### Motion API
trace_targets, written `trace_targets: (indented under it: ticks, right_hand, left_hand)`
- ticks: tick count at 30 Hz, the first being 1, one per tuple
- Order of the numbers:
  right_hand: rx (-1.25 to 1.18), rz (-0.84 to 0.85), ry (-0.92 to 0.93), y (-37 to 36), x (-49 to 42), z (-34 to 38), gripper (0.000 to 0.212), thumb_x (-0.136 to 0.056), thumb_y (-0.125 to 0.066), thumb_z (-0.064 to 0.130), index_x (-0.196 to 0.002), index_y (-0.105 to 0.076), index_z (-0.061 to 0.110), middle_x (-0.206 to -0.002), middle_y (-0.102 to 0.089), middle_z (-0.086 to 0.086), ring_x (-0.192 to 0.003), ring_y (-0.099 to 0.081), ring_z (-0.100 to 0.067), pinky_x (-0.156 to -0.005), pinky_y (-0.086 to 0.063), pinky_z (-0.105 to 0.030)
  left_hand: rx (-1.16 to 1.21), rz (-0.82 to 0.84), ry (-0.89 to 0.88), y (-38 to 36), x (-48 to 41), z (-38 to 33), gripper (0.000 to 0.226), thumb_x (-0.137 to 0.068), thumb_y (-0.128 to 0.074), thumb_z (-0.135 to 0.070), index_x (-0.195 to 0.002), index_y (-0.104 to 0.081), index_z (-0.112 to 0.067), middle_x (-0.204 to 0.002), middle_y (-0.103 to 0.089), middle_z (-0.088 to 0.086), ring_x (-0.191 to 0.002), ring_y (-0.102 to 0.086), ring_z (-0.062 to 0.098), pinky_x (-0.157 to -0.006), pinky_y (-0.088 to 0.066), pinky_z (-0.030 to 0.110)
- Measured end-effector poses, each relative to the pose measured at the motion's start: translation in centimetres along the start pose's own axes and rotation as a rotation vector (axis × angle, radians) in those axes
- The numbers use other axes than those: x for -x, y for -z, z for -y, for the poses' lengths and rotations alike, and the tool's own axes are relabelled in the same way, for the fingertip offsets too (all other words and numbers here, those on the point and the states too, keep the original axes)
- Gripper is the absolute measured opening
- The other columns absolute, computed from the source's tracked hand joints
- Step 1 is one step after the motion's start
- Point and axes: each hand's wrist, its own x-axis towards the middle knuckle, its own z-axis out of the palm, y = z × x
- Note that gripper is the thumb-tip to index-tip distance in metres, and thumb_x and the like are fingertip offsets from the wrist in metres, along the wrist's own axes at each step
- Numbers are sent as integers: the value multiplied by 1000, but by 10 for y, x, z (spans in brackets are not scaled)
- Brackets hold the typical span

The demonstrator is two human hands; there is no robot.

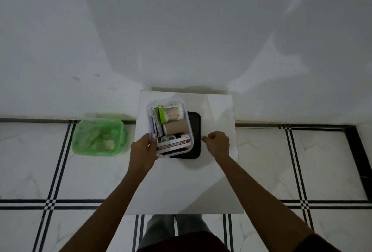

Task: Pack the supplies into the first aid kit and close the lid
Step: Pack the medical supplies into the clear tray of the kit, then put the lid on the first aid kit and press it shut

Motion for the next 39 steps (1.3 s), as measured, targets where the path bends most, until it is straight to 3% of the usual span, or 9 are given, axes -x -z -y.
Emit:
trace_targets:
  ticks: [3, 7, 12, 15, 21, 27, 30, 33, 39]
  right_hand:
    - [-88, 41, -167, -21, -4, -3, 58, -74, -79, 29, -43, -33, 14, -43, -35, -1, -38, -35, -14, -41, -26, -22]
    - [-58, 71, -272, -45, -9, -3, 51, -65, -84, 38, -50, -43, 11, -55, -50, -5, -52, -53, -21, -39, -29, -20]
    - [-127, 163, -302, -41, -12, -4, 47, -71, -81, 30, -51, -44, 9, -58, -52, -6, -58, -53, -22, -51, -42, -26]
    - [-432, 266, -306, -18, -6, -3, 32, -78, -74, 14, -66, -45, 8, -76, -57, -13, -73, -58, -27, -61, -52, -36]
    - [-440, 189, -22, 39, 9, 36, 32, -79, -64, 7, -109, -55, 13, -90, -64, -8, -83, -63, -21, -65, -52, -28]
    - [-150, 29, 401, 23, 40, 78, 26, -83, -64, 14, -108, -59, 13, -61, -61, 4, -45, -57, -2, -45, -46, -14]
    - [52, -72, 579, -15, 51, 83, 27, -82, -59, 31, -104, -58, 14, -66, -66, -1, -54, -61, -15, -61, -54, -30]
    - [186, -114, 555, -49, 62, 87, 37, -83, -60, 31, -116, -55, 15, -89, -70, -5, -83, -65, -24, -92, -44, -39]
    - [287, -87, 611, -80, 70, 85, 35, -93, -52, 32, -121, -55, 12, -101, -72, -9, -100, -65, -26, -111, -27, -50]
  left_hand:
    - [-50, -11, -27, 13, -4, 4, 21, -96, -44, -13, -87, -59, -1, -73, -63, 14, -66, -67, 32, -58, -60, 48]
    - [-85, 7, -17, 19, -8, 13, 21, -96, -44, -11, -89, -59, 2, -72, -61, 14, -60, -65, 22, -52, -60, 36]
    - [-35, 17, -14, 16, -10, 16, 18, -96, -45, -11, -101, -62, -5, -83, -61, 17, -65, -64, 29, -51, -59, 29]
    - [36, 33, 15, 13, -9, 11, 15, -96, -46, -10, -101, -60, -9, -88, -59, 13, -65, -62, 21, -50, -58, 25]
    - [-32, 47, -70, 1, -12, 1, 25, -96, -44, -18, -86, -61, -2, -64, -59, 7, -57, -65, 27, -53, -60, 44]
    - [19, 105, -43, -16, -9, -1, 31, -96, -44, -26, -90, -62, -2, -78, -68, 18, -64, -70, 27, -54, -61, 41]
    - [67, 141, -20, -21, -5, 3, 26, -95, -47, -21, -99, -63, -2, -89, -70, 16, -73, -71, 27, -55, -61, 34]
    - [129, 163, 33, -19, -6, 9, 27, -94, -48, -10, -117, -61, -3, -104, -69, 15, -86, -70, 28, -63, -62, 39]
    - [292, 44, 93, -5, -14, 4, 32, -94, -46, -13, -121, -62, -20, -113, -68, 6, -99, -66, 22, -81, -58, 42]
